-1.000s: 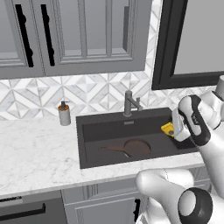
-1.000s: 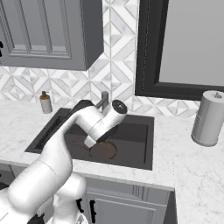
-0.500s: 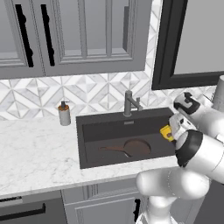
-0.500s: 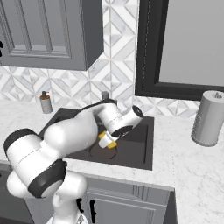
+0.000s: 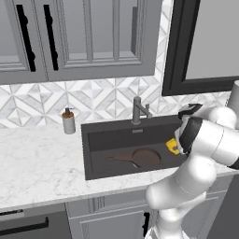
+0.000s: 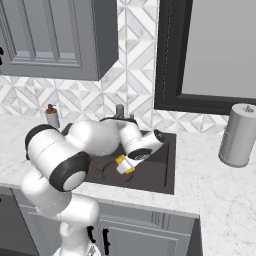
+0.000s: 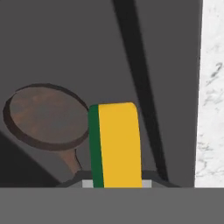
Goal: Pick the pan and sponge and place them into the sink. Then turn on the water.
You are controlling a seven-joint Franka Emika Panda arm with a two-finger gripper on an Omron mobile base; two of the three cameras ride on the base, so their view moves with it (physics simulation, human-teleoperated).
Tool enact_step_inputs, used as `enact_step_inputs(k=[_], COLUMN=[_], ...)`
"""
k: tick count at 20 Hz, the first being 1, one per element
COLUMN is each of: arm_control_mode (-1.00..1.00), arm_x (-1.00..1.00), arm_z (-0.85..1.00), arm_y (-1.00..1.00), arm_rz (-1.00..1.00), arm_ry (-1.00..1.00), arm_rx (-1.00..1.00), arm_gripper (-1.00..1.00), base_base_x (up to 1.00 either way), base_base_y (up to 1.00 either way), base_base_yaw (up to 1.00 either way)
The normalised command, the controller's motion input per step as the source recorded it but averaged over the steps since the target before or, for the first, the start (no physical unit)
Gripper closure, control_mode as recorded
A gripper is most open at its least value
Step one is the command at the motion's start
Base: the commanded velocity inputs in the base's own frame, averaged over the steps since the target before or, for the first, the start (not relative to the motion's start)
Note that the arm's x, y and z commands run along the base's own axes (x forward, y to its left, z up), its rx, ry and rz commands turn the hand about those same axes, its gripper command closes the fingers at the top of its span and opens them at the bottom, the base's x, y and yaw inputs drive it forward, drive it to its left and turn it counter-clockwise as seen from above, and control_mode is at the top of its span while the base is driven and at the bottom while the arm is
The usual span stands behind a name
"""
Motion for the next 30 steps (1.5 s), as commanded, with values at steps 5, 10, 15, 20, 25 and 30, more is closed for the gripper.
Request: enact_step_inputs(k=[5, 10, 15, 20, 25, 30], arm_control_mode=[-1.0, -1.0, -1.0, -1.0, -1.0, -1.0], arm_x=[0.22, 0.16, 0.19, 0.22, 0.28, 0.23], arm_z=[-0.48, -0.42, -0.37, -0.3, -0.26, -0.28], arm_y=[0.21, 0.24, 0.2, 0.05, 0.0, 0.0], arm_rz=[0.0, 0.0, 0.0, 0.0, 0.0, 0.0], arm_ry=[-0.01, -0.02, -0.01, -0.01, -0.04, -0.04], arm_rx=[0.0, 0.0, 0.0, 0.0, 0.01, 0.0], arm_gripper=[1.0, 1.0, 1.0, 1.0, 1.0, 1.0], base_base_x=[0.0, 0.0, 0.0, 0.0, 0.0, 0.0], base_base_y=[0.0, 0.0, 0.0, 0.0, 0.0, 0.0], base_base_yaw=[0.0, 0.0, 0.0, 0.0, 0.0, 0.0])
